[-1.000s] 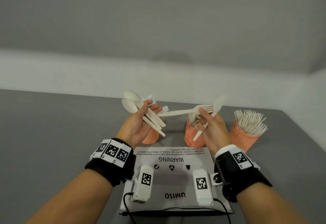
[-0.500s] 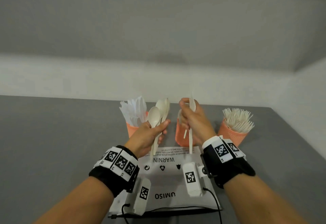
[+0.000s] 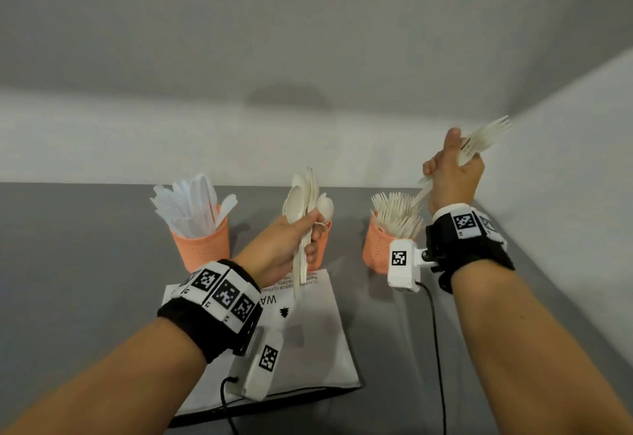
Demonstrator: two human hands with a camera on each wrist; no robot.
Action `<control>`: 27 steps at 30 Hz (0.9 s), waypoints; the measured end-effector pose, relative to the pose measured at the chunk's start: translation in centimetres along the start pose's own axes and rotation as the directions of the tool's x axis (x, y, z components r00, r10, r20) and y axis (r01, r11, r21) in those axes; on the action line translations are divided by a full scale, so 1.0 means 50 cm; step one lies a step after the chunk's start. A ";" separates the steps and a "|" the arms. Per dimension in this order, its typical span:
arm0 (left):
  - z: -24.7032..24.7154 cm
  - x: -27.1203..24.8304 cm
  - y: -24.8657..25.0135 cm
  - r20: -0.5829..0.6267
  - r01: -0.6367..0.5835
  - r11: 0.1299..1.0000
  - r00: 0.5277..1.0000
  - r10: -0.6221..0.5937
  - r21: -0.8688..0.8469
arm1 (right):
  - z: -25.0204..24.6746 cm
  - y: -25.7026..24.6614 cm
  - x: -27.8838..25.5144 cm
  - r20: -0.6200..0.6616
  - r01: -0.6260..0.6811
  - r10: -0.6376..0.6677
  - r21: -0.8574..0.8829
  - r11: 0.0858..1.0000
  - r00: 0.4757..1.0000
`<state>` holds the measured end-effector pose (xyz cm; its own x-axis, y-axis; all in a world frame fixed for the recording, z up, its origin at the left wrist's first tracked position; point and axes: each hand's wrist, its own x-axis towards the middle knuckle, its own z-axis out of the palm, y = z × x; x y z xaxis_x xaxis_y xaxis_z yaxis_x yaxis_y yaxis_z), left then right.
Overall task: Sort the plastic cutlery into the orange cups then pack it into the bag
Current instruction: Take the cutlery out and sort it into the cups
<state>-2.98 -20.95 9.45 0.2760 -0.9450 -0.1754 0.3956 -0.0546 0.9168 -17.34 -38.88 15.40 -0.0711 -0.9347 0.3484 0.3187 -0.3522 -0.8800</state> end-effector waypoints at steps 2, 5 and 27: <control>0.018 0.007 -0.004 0.021 0.003 1.000 1.000 -0.003 0.009 | -0.015 0.039 0.007 0.047 -0.029 0.035 -0.121 0.992 0.998; 0.036 0.019 -0.010 0.019 -0.016 1.000 1.000 0.015 0.026 | -0.037 0.092 0.009 0.180 -0.064 0.121 -0.290 0.955 0.976; 0.095 0.067 -0.027 -0.078 -0.166 0.941 0.977 0.197 0.295 | -0.017 0.032 -0.099 0.697 0.060 0.260 -0.399 0.915 0.668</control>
<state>-6.74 -25.60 9.34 0.4165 -0.9089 -0.0186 0.0679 0.0107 0.9976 -17.26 -34.86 12.01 0.6943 -0.6823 0.2290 -0.0896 -0.3977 -0.9131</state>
